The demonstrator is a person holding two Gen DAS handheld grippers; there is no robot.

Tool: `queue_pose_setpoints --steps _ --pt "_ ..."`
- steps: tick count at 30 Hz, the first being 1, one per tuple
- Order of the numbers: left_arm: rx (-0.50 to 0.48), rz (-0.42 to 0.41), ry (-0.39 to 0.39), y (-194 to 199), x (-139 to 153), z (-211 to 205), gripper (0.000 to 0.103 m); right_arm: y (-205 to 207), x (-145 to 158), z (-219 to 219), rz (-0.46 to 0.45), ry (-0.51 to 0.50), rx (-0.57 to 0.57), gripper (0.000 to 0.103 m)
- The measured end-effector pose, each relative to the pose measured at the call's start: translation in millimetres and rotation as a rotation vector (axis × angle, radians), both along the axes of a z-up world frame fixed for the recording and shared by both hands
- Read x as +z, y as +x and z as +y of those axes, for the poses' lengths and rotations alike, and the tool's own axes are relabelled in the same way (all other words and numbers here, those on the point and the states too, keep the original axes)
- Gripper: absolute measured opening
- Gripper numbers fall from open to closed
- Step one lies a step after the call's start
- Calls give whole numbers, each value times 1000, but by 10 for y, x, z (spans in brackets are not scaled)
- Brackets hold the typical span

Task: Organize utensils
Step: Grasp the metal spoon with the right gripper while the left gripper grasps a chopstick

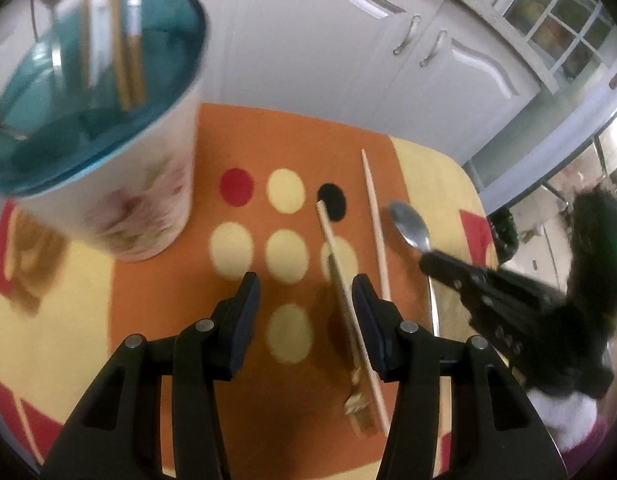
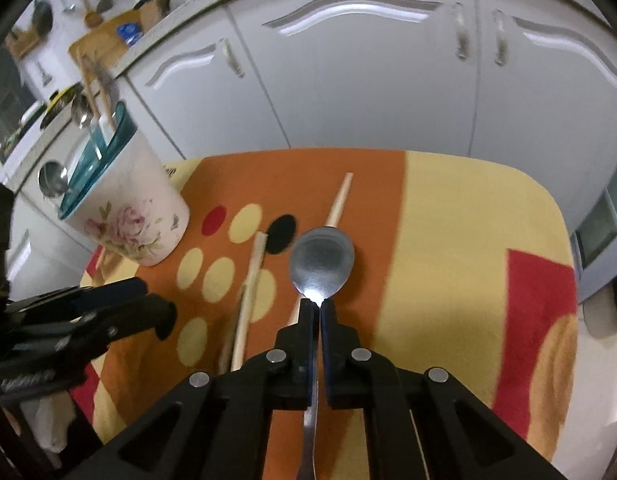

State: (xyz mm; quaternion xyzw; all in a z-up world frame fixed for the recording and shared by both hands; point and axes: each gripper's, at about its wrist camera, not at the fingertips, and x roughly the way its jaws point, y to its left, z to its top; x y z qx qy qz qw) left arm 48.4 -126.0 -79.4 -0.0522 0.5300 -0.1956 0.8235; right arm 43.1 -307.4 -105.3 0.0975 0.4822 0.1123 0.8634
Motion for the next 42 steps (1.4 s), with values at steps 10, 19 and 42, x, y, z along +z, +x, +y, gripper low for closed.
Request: queue_pose_setpoints --steps 10,19,42 --pt "3 -10 91 338 -197 -392 42 -24 -86 -230 19 42 -38 3" --pt "-22 -12 148 508 -332 -535 15 65 -227 -237 62 50 -24 5" --pt "-69 -111 -63 -56 371 4 3 -125 233 -238 -52 59 -51 5"
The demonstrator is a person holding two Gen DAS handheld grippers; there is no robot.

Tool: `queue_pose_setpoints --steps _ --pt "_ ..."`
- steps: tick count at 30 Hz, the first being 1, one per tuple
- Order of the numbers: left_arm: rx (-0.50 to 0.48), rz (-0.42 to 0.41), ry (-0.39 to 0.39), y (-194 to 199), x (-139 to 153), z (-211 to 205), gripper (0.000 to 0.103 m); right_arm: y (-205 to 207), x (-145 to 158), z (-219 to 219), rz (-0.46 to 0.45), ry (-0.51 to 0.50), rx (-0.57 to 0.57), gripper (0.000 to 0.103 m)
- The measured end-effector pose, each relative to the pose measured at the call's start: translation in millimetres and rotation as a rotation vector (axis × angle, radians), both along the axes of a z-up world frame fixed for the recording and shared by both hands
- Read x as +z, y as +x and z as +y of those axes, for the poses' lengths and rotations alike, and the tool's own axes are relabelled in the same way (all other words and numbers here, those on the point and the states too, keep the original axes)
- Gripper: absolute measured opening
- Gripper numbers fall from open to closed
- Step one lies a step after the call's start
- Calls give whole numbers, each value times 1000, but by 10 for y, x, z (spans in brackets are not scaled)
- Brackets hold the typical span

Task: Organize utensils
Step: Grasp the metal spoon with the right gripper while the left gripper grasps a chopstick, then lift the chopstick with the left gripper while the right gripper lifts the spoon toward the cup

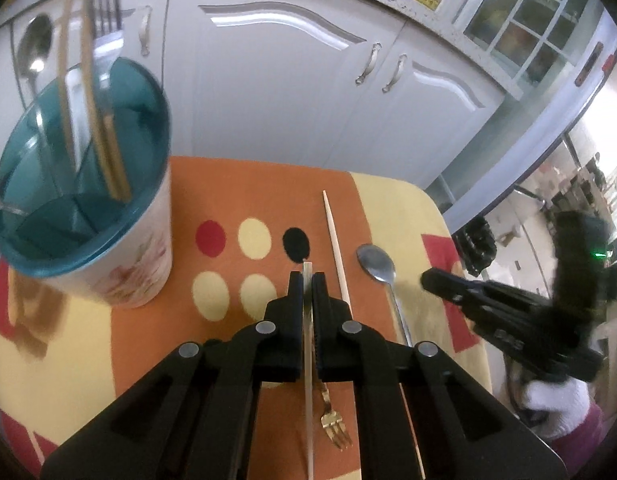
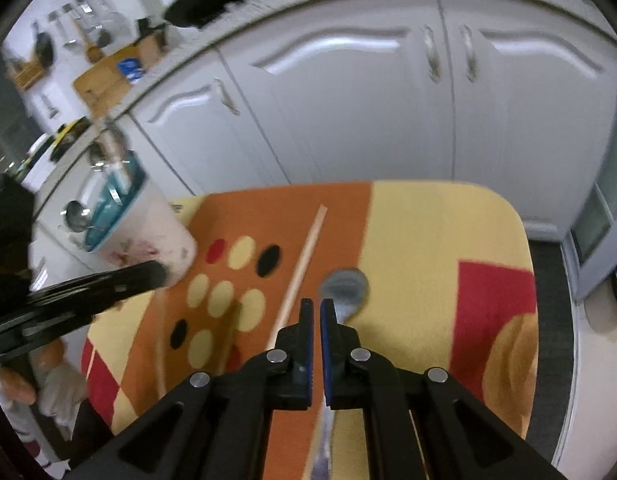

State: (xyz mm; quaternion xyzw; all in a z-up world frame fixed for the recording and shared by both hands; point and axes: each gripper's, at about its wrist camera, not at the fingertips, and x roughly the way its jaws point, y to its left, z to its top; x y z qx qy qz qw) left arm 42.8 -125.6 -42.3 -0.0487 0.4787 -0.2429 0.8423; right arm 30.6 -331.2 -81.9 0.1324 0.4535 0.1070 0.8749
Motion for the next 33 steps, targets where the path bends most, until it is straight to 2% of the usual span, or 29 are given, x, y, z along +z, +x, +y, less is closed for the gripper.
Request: queue_pose_setpoints --steps 2,3,6,13,16,18,21,24,26,28,33 --pt "7 4 -2 -26 0 32 3 63 -159 -16 57 -35 -17 30" --pt "8 4 0 -40 -2 34 3 75 -223 -3 71 -63 -23 37" --pt "8 5 5 -78 -7 60 3 98 -315 80 77 -114 -6 37" --pt "21 17 5 -74 -29 126 3 298 -396 394 31 -384 61 37" --pt "30 26 7 -48 -50 155 3 358 -414 459 13 -440 93 34" --pt "34 31 6 -34 -66 166 3 407 -396 384 25 -380 92 34" --pt "35 35 4 -24 -79 180 3 418 -332 -5 52 -156 -2 33" --pt "33 38 2 -7 -91 174 3 372 -381 -433 88 29 -111 27" --pt "33 39 1 -3 -104 172 3 327 -423 -618 102 128 -154 27" --pt "32 41 0 -1 -110 163 3 300 -419 -694 101 158 -164 27" --pt "30 39 4 6 -99 168 3 303 -304 -594 89 46 -134 27"
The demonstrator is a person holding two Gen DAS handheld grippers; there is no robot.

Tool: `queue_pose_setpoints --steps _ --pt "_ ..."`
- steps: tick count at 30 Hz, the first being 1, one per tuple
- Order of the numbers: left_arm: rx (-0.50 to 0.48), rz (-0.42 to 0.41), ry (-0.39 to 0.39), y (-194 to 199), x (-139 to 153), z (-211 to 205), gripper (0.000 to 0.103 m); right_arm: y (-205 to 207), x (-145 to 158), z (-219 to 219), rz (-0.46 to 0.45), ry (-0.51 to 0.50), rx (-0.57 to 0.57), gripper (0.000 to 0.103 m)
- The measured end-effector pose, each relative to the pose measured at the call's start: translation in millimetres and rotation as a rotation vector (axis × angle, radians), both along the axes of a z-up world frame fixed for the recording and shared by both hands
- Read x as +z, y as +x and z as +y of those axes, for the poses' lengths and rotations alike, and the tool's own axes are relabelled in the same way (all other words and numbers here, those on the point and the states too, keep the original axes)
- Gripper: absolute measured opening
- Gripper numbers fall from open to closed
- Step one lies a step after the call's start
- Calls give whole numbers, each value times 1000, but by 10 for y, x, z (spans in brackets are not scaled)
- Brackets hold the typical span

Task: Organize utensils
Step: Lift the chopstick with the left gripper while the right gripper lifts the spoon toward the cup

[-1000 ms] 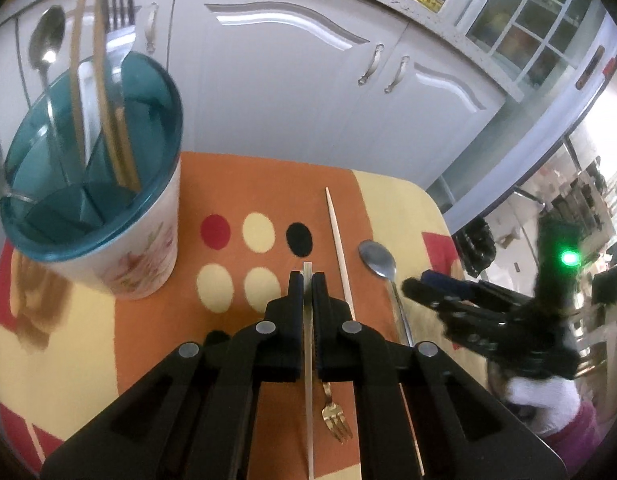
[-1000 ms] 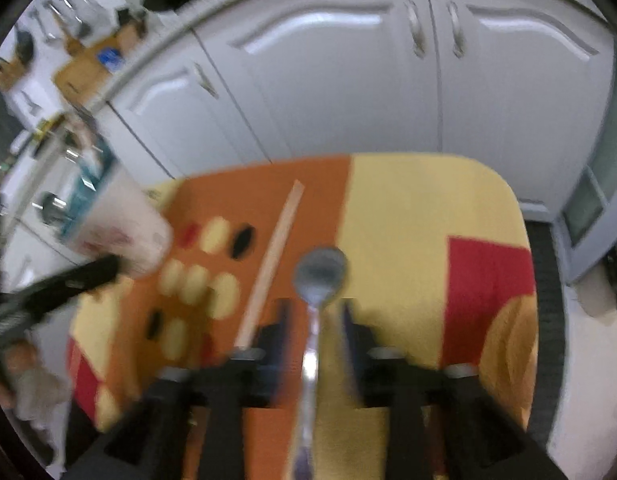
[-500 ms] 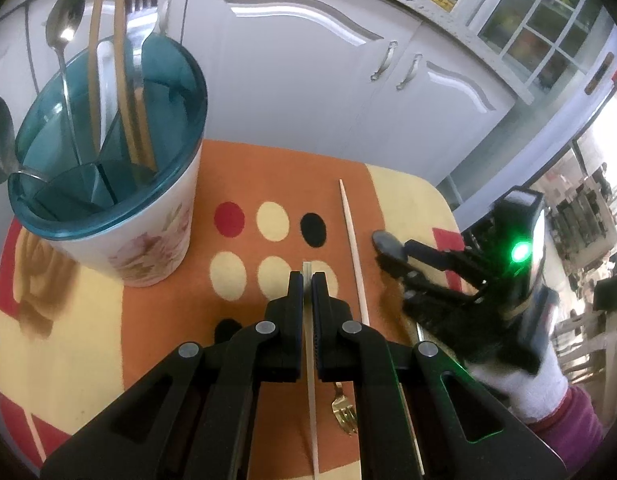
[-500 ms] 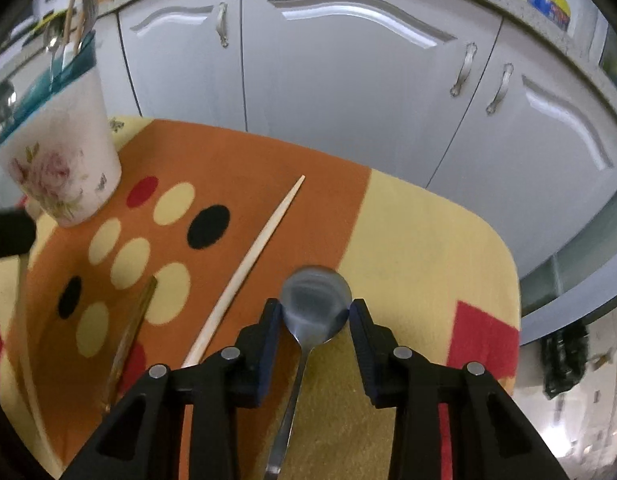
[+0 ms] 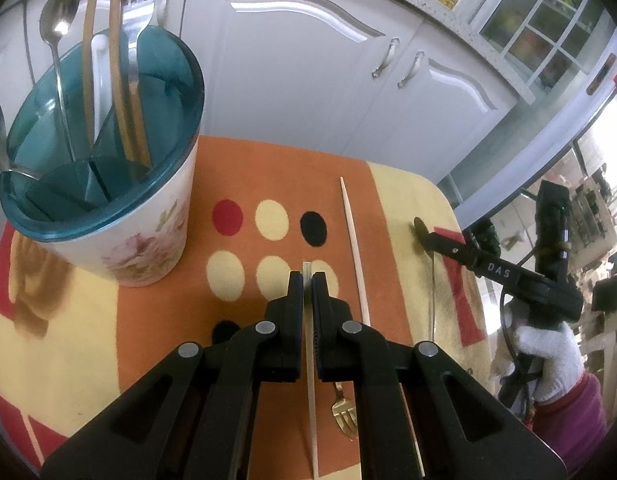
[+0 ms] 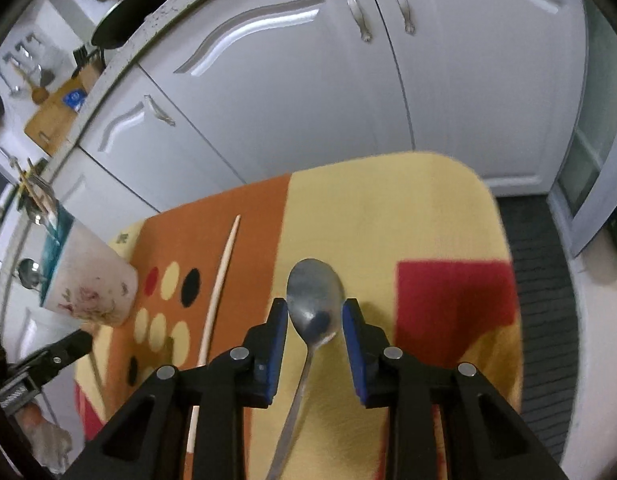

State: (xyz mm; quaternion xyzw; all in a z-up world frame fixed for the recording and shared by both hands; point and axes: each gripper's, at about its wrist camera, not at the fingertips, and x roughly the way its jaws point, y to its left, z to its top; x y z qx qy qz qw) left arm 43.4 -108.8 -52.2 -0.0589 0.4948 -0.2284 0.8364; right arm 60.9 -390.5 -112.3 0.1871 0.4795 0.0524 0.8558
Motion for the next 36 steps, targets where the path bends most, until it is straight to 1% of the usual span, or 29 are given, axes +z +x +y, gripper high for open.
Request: queue_pose_setpoints --steps 6,9,14,18,21,23,25,30,31,33,36 --pt "11 3 2 29 -12 21 3 -79 38 -96 31 -70 -11 27" --pt "12 12 -2 44 -33 -2 3 -103 -61 -233 43 -15 -27 27" --pt "-1 5 0 38 -14 -40 3 -87 -138 -330 22 75 -31 27" --pt "2 3 -6 61 7 -21 3 -5 -178 -369 3 112 -14 27" --pt "10 6 -8 64 9 -3 3 42 -200 -433 -9 111 -28 27" --pt "12 9 -6 60 4 -3 3 55 -177 -436 -20 87 -32 30" --pt "14 15 -6 63 -10 -6 3 70 -157 -412 -34 54 -12 32" --pt "8 22 -9 65 -19 -40 3 181 -174 -332 -43 32 48 31" --pt "6 22 -8 70 -18 -47 3 198 -182 -323 -42 31 51 22" --pt "5 25 -10 81 -22 -48 3 231 -192 -292 -33 25 66 9" --pt "14 56 -10 120 -85 -6 3 183 -132 -238 -47 10 83 3"
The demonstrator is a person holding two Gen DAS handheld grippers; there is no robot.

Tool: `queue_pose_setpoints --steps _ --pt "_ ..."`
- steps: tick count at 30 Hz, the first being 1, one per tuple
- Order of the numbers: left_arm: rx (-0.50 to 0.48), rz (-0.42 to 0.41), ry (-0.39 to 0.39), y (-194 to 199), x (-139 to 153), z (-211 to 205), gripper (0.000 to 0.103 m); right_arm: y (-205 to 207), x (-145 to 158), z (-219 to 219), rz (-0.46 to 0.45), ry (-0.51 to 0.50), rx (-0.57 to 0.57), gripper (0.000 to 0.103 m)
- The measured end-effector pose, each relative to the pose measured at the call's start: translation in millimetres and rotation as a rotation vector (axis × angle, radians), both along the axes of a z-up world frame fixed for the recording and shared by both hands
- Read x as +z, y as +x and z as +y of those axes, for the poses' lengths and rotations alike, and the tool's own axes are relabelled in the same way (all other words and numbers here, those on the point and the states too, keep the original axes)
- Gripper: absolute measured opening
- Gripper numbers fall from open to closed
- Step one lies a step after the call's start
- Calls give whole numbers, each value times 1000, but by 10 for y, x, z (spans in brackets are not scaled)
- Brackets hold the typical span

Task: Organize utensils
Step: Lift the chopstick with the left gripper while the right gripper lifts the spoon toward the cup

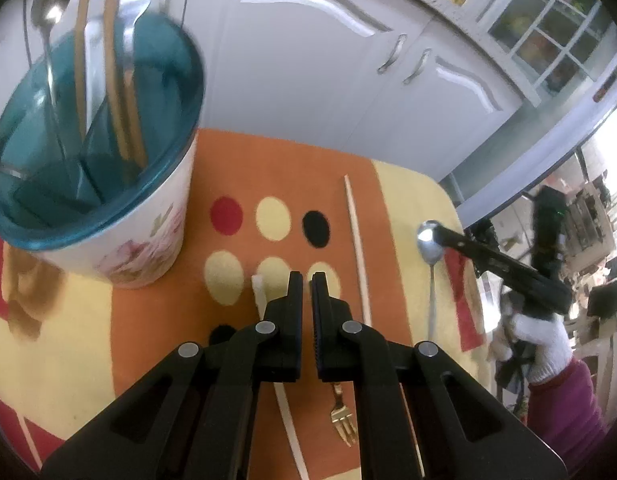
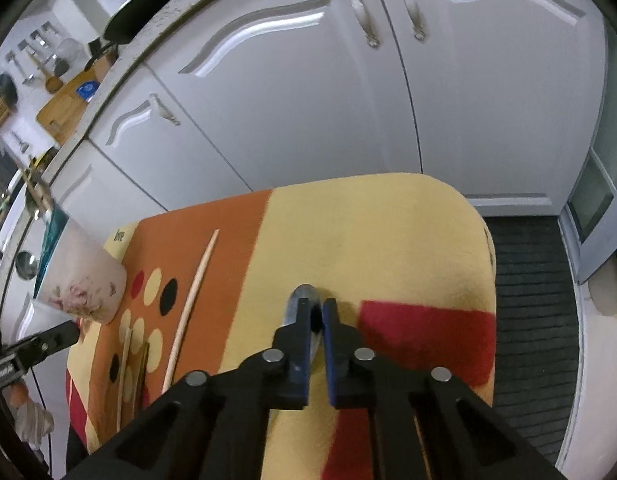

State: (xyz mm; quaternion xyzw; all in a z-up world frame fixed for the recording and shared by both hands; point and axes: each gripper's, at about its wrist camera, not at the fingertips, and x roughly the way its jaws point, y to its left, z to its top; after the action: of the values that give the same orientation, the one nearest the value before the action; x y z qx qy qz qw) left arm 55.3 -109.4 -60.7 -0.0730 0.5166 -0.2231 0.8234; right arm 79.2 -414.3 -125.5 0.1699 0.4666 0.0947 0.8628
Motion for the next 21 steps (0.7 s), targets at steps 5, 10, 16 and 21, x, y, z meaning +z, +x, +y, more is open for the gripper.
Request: queue_pose_setpoints --steps 5,10,16,21 --pt "24 71 -4 19 -156 65 5 -215 87 64 -14 -21 19 2" --pt "0 107 46 -24 -300 8 16 -351 39 80 -2 2 17 2" --pt "26 110 84 77 -411 -14 26 -353 28 112 18 1 50 2" --pt "-7 77 139 138 -497 -139 25 -297 -23 80 39 20 45 4"
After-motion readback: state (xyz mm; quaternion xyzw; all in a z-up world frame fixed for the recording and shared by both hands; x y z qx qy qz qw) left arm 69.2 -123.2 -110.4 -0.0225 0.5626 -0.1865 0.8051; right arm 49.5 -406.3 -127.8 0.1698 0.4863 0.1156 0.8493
